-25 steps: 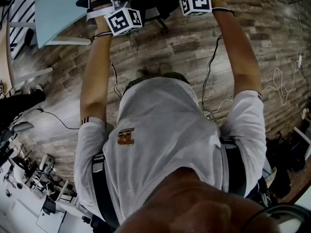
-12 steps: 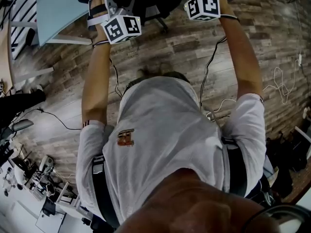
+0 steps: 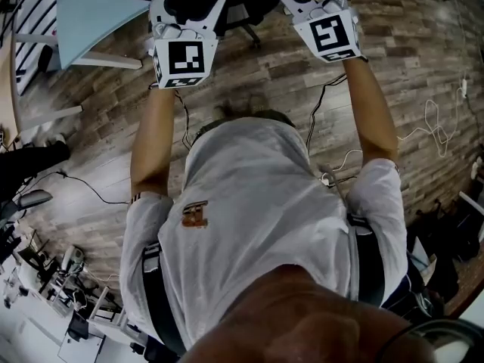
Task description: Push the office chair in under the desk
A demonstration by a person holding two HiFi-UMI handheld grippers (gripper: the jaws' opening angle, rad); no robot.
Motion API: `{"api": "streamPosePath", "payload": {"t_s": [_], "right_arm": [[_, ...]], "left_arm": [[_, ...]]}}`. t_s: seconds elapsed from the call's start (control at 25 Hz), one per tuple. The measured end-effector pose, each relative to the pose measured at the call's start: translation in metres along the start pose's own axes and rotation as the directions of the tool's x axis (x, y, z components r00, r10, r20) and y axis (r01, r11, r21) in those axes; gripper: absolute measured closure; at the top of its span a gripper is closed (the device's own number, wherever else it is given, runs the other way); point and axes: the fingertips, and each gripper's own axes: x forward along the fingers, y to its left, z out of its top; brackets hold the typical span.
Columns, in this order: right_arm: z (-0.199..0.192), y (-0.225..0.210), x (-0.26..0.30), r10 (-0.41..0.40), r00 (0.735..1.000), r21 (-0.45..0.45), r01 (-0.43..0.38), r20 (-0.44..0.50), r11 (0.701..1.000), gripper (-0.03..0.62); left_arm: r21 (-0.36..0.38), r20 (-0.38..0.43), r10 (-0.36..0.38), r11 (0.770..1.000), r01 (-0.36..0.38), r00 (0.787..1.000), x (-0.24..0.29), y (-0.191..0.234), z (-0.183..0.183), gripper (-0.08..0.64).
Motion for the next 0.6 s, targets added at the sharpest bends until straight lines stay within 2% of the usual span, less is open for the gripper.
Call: {"api": "streamPosePath", "payload": {"t_s": [0.12,0.28,0.4,0.6], "right_arm": [[0.028,0.012,-0.011,0.007,0.996,0.129,-0.018,0.088,0.991,0.377],[0.059,0.025,-0.024,0.004,0.975,0.258,-0.063,0.224,0.964,0.458],[0.064,0.037,-0.031,0.013,0.973,0.358,-0.097,0.229,0.929,0.504],[0.074,0.048,-0.035,-0.001,0.963,0.442,-0.123,0.270,0.888,0.536]], "left_arm": [[-0.140,0.076,-0.018,0.990,0.028,0.997,-0.013,0.002,0.016,0.279],[-0.261,0.157,-0.047,0.961,0.087,0.987,-0.027,0.000,0.032,0.352],[-0.319,0.200,-0.067,0.939,0.130,0.977,-0.034,-0.007,0.040,0.415],[-0.370,0.237,-0.077,0.914,0.163,0.969,-0.044,-0.011,0.046,0.484]]}}
